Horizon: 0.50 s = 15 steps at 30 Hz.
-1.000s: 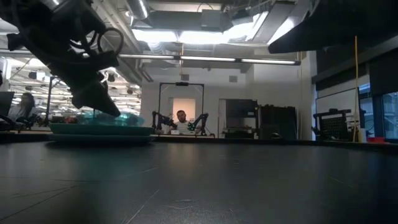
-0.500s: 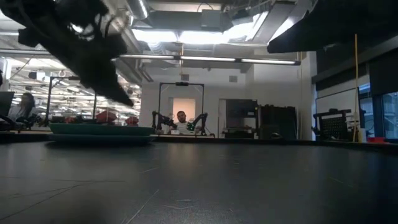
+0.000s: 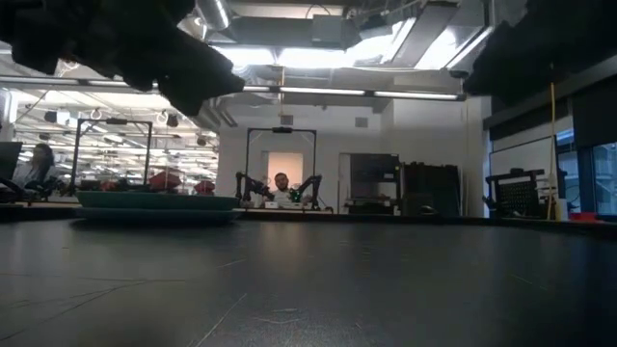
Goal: Stack plastic plates
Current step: Stack the transparent orange plate on top of the transparent blue plate on the table
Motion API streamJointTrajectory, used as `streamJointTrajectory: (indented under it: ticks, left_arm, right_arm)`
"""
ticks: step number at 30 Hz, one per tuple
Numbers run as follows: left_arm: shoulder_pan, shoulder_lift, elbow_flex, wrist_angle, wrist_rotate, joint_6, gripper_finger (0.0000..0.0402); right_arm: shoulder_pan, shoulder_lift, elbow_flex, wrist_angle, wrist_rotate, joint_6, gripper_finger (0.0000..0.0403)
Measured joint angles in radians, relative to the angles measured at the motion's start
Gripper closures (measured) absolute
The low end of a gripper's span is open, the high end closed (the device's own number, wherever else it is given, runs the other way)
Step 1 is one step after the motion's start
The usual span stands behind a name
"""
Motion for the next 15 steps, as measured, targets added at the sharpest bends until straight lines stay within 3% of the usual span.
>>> streamJointTrajectory:
  ticks: [7,15]
  left_arm:
    - [-0.032,0.165,0.000,0.206,0.005,0.004,0.0261]
    - [-0.075,0.218,0.010,0.248,0.006,-0.004,0.0261]
  right_arm:
    - [0.112,0.000,0.202,-0.273,0.063,0.094,0.0224]
    - [0.246,0.067,0.260,-0.430,0.043,0.463,0.0224]
